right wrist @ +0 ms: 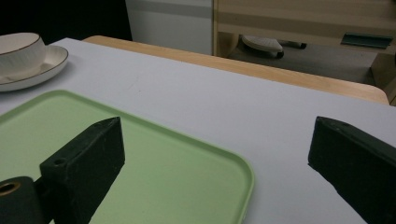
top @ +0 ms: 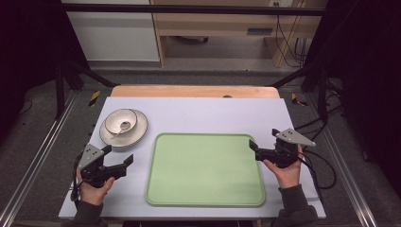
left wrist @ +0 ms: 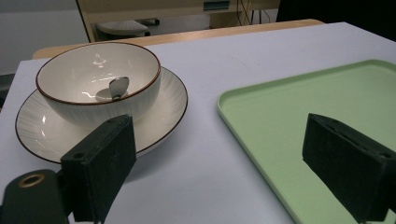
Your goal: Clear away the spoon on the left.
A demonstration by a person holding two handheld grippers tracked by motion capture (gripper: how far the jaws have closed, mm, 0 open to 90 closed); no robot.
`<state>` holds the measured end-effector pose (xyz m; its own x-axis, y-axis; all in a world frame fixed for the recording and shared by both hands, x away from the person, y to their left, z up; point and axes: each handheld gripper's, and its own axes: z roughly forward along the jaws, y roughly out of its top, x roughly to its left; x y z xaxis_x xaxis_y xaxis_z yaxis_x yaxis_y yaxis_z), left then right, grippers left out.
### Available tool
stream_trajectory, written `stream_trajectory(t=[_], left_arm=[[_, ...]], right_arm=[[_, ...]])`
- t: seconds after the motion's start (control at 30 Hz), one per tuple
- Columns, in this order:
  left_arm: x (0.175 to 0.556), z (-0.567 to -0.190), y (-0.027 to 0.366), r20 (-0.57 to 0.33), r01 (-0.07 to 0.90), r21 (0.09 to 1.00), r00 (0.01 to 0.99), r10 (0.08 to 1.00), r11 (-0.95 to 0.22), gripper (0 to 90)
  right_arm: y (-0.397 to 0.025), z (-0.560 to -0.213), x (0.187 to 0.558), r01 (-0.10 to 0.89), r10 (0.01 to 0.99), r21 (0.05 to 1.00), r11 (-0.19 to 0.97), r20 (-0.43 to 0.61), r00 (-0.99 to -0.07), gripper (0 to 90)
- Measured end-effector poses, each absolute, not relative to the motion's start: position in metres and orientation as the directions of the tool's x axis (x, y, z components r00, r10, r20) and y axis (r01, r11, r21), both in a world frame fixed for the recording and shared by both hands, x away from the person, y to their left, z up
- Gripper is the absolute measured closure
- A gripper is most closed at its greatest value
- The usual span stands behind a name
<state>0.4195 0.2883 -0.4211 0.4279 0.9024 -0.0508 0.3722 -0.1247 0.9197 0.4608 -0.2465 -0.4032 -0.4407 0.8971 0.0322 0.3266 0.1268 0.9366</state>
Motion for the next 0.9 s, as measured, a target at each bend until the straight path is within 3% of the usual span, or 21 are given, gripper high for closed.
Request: stream_trajectory(t=[0.9], left_arm=[[0.4246, -0.4119, 0.2927, -0.018, 0.352, 0.925, 0.417, 0.909, -0.142, 10.2]], right_arm=[[-0.2461, -0.4050, 0.4612, 0.323, 0.884, 0.936, 0.143, 0.026, -0.466, 2.7]])
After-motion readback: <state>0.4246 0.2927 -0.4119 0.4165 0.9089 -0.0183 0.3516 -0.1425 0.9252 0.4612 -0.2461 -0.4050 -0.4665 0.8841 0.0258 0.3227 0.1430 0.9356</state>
